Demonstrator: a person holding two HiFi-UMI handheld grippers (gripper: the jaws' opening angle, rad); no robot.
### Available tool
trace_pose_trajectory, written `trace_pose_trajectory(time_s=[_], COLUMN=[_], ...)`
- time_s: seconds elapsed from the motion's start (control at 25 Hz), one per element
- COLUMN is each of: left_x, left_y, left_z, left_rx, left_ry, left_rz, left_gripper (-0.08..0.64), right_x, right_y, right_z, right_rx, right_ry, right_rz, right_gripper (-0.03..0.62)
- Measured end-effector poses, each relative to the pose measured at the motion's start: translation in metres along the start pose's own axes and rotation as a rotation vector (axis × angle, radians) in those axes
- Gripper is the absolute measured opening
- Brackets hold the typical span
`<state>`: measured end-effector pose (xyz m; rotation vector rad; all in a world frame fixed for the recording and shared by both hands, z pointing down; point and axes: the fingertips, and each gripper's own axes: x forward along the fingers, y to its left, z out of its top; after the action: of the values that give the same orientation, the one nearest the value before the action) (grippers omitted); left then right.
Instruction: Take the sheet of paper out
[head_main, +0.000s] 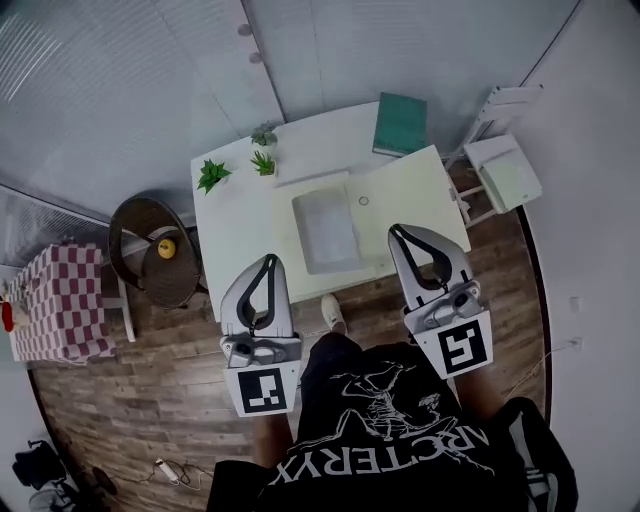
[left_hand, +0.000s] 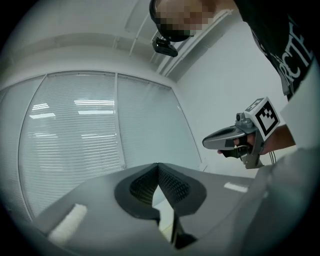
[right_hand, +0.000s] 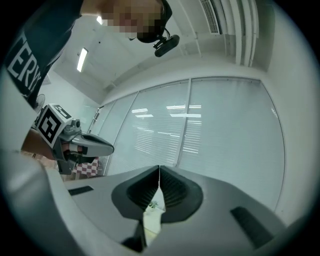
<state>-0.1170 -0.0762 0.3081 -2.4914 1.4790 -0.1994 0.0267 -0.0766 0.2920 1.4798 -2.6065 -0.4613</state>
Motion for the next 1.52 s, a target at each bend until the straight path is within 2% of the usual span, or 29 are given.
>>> trace_pose_trajectory(time_s=[0.16,0.4,0.68,0.88,1.0,1.12,1.2,1.36,1.52], left_x=[0.024,0.039,0.046,0.051,0.057,0.062,0.064,0.066,0.062], left_y=[0.037,0.068,0.073,0.076,0.074,0.066,0.059,0.05,0.044], left_z=[-0.015,-0.035,-0.043,-0.047,-0.046,-0.042,-0.04,-0.036,-0.028], left_rx=[-0.043,-0.06,-0.056,-0.043,-0.033,-0.031,-0.021,0.003,0.011], left_ry=[-0.006,0.021,0.058,0.081,0.092,0.083,0.086,0.093,0.086], left_rz=[-0.034,-0.056,-0.04,-0.001,0.02,0.031,0.028,0.032,0.05], left_gripper=[0.011,0.011,0.011,0.011,0.011,0.011,0.013,0.014,0.065], right_x=[0.042,0.077,0.098,0.109,0.112,0.113,0.113,0.108,0.085], right_y=[0.001,0.002,0.001,-0.006,-0.01,-0.016,-0.016,-0.003,0.039], right_z=[-0.011,-0.014,-0.024,-0.04,-0.056,-0.086,-0.122,-0.233,-0.357], right_rx=[-0.008,-0.021,-0.025,0.019,0.056,0.153,0.249,0.495,0.798], right_ry=[0.055,0.082,0.099,0.122,0.158,0.219,0.294,0.527,0.823], right_rz=[-0.028,-0.043,0.011,0.059,0.1,0.142,0.183,0.274,0.37], right_gripper=[0.012,0.012,0.014,0.02,0.071,0.084,0.084,0.083,0.083])
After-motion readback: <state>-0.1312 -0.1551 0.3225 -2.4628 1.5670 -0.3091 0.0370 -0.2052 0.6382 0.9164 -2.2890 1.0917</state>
